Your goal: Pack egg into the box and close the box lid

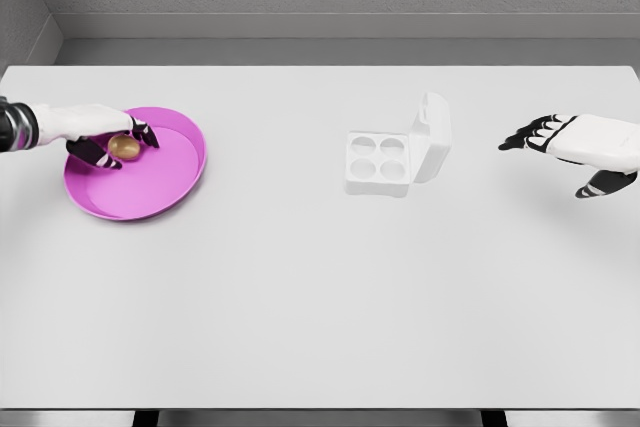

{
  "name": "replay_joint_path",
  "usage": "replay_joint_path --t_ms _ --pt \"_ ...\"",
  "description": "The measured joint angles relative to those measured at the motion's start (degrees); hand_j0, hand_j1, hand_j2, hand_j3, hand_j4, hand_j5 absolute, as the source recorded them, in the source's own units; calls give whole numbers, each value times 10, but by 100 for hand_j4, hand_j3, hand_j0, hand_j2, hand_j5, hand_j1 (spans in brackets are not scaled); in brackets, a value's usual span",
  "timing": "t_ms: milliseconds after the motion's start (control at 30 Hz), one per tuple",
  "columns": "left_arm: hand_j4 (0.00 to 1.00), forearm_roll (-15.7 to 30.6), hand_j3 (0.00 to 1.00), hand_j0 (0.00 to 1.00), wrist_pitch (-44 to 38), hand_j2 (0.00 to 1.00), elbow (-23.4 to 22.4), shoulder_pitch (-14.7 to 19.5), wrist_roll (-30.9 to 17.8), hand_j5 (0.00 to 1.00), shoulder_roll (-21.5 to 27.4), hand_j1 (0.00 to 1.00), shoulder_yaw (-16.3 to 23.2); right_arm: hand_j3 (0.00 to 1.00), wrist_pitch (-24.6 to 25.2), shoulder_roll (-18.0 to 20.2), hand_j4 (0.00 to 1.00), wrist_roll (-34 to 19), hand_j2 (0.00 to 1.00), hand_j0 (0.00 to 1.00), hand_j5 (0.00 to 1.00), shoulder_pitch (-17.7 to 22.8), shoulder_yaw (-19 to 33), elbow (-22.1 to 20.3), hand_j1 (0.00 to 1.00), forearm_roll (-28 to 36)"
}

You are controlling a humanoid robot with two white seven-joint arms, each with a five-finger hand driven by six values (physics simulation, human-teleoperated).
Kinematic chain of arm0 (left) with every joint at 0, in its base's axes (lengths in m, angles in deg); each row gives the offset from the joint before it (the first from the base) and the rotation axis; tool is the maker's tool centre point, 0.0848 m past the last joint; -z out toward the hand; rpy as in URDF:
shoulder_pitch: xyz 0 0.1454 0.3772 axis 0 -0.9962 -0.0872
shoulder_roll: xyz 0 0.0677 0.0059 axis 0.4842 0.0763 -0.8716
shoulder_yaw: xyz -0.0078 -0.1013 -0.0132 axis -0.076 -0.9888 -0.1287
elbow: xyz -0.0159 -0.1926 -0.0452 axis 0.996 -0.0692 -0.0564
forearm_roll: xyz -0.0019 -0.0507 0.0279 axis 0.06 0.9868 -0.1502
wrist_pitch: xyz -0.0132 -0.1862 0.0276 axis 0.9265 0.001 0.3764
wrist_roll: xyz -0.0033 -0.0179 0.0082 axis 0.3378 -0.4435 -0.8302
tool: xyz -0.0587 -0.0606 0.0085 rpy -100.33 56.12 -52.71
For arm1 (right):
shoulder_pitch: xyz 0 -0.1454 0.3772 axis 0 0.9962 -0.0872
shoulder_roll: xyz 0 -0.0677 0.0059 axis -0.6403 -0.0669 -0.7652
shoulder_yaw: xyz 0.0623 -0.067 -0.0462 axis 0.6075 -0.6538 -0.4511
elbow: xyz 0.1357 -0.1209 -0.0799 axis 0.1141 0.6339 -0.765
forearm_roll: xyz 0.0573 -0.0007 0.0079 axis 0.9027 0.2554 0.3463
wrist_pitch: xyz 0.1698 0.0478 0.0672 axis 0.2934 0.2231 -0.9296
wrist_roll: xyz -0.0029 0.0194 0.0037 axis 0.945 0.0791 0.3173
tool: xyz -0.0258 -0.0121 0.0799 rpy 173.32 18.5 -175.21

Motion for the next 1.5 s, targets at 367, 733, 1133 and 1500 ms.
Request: replay_joint_path --t_ms 367,733,1133,1500 --pt "52 0 52 52 -1 52 0 -1 1 52 2 52 0 100 0 -1 100 0 100 100 100 0 0 -1 100 0" --pt "38 -3 38 38 1 38 1 0 -1 38 3 38 1 100 0 -1 100 0 100 100 100 -1 0 -1 100 0" --pt "38 1 38 38 1 38 24 9 -1 38 4 38 1 100 0 -2 100 0 100 100 100 -1 0 -2 100 0" --pt "38 11 38 38 1 38 96 8 -1 38 -3 38 4 100 0 -1 100 0 100 100 100 -2 0 -3 100 0"
